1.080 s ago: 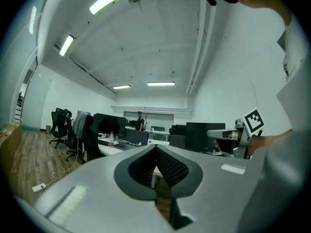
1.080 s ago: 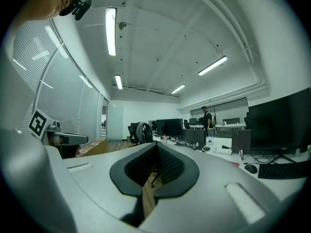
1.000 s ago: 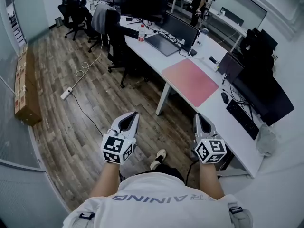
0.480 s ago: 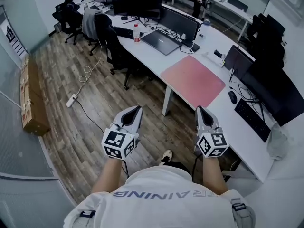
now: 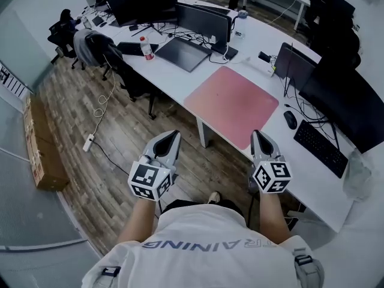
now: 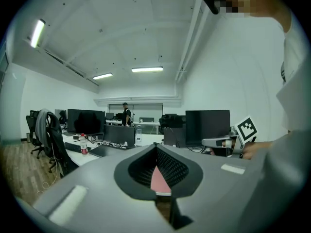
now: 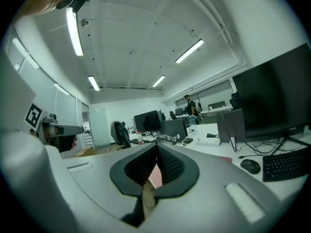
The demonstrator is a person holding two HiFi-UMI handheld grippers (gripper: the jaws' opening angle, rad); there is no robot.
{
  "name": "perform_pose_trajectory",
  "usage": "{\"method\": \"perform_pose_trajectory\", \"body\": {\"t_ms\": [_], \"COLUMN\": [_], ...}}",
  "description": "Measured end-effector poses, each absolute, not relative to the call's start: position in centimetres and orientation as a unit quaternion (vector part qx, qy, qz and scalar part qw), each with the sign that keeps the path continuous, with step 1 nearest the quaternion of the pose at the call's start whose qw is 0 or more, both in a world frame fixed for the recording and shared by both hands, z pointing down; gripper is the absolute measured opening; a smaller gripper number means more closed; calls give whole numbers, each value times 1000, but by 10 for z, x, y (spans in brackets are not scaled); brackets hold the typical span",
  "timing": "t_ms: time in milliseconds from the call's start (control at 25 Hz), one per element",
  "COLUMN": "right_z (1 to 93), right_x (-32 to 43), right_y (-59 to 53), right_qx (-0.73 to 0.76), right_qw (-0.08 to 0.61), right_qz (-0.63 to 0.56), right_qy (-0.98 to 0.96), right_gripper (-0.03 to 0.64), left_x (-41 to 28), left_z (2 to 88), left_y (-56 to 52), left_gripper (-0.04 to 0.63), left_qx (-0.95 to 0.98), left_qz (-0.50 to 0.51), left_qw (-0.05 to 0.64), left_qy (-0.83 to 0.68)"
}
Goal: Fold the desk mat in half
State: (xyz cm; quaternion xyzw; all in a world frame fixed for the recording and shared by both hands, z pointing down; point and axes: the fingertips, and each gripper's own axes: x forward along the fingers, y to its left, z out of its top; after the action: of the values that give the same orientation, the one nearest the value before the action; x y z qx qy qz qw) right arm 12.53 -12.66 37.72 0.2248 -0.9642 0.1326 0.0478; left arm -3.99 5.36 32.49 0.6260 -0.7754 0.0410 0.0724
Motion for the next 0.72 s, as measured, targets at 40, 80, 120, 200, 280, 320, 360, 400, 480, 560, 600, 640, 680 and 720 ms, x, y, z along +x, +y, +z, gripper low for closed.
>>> {"method": "perform_pose_trajectory", "body": {"t_ms": [40, 80, 120, 200, 280, 320, 360, 400, 480, 560, 600, 640, 680, 720], "right_z": [383, 388, 391, 397, 402, 404, 405, 406, 409, 413, 416, 419, 421, 424], "right_x": [126, 126, 126, 127, 127, 127, 126, 125, 122, 119, 117, 115, 112, 109], "right_y": [-136, -143, -150, -163, -178, -187, -195, -201, -211, -221, -227, -233, -238, -243], "right_qx": [228, 231, 233, 237, 246, 253, 259, 266, 278, 294, 305, 317, 331, 345], "right_qw": [52, 55, 58, 59, 60, 60, 61, 62, 65, 71, 74, 77, 79, 82], "right_qz": [138, 143, 146, 146, 148, 151, 154, 155, 153, 150, 150, 151, 152, 154], "right_qy": [-962, -961, -960, -959, -956, -954, -952, -949, -946, -941, -938, -933, -928, -922], "right_gripper": [14, 14, 14, 14, 14, 14, 13, 13, 14, 14, 14, 13, 14, 14], "left_x": [-41, -42, -43, -47, -51, -52, -54, -57, -65, -74, -79, -86, -93, -100], "left_z": [326, 328, 331, 338, 343, 344, 345, 346, 352, 361, 364, 367, 370, 372], "left_y": [44, 35, 26, 8, -12, -22, -31, -40, -58, -76, -86, -96, -106, -115], "left_gripper": [2, 1, 2, 2, 2, 2, 2, 2, 2, 2, 2, 2, 2, 2], "left_qx": [628, 630, 632, 635, 643, 648, 655, 661, 672, 684, 691, 700, 709, 719], "left_qz": [45, 48, 51, 52, 50, 52, 54, 55, 54, 51, 50, 49, 48, 47], "left_qw": [73, 75, 78, 87, 92, 91, 89, 89, 92, 99, 100, 101, 102, 103], "left_qy": [-774, -772, -770, -765, -759, -754, -749, -743, -733, -721, -714, -705, -696, -686]}}
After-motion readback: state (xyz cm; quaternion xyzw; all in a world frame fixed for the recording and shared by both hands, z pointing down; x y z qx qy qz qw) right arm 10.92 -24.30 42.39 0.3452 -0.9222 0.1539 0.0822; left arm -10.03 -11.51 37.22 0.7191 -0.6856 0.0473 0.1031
